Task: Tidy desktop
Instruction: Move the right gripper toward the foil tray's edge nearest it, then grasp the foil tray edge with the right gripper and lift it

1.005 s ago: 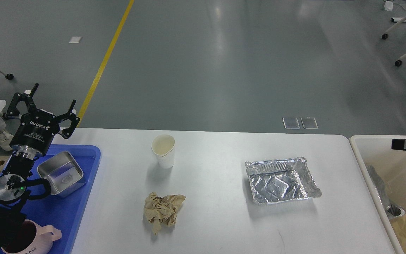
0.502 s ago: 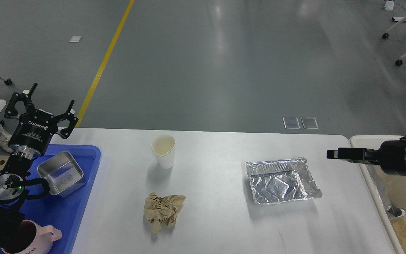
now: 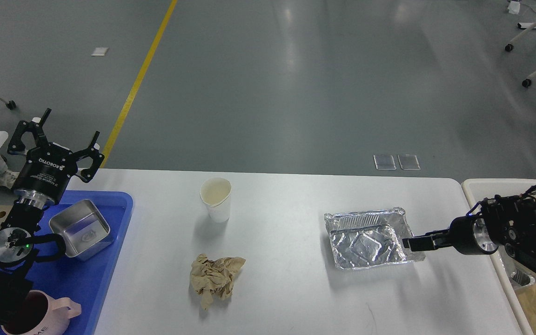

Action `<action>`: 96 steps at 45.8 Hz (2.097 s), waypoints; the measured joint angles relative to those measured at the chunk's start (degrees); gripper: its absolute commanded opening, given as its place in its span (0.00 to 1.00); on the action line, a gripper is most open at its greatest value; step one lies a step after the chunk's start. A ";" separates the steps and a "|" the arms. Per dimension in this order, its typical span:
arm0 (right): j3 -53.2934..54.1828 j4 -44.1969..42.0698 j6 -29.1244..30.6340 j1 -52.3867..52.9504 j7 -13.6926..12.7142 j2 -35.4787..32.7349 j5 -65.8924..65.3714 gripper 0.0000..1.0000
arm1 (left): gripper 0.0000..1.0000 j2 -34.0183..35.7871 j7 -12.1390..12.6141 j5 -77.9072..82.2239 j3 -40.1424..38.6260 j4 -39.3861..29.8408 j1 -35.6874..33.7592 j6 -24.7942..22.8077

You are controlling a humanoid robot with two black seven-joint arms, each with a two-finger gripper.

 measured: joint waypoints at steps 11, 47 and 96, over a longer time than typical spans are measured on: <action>-0.40 -5.77 -2.90 -0.13 0.01 4.00 -0.20 1.00 | 0.97 0.15 0.00 0.08 0.09 0.03 0.03 0.00; -0.50 -13.73 -4.10 -1.01 0.18 10.11 0.69 0.54 | 0.97 0.16 0.00 0.10 0.12 -0.36 -0.90 0.00; -1.41 -9.05 4.33 1.90 0.24 7.19 8.11 0.00 | 0.97 0.27 0.00 0.11 0.10 -0.30 -1.08 0.38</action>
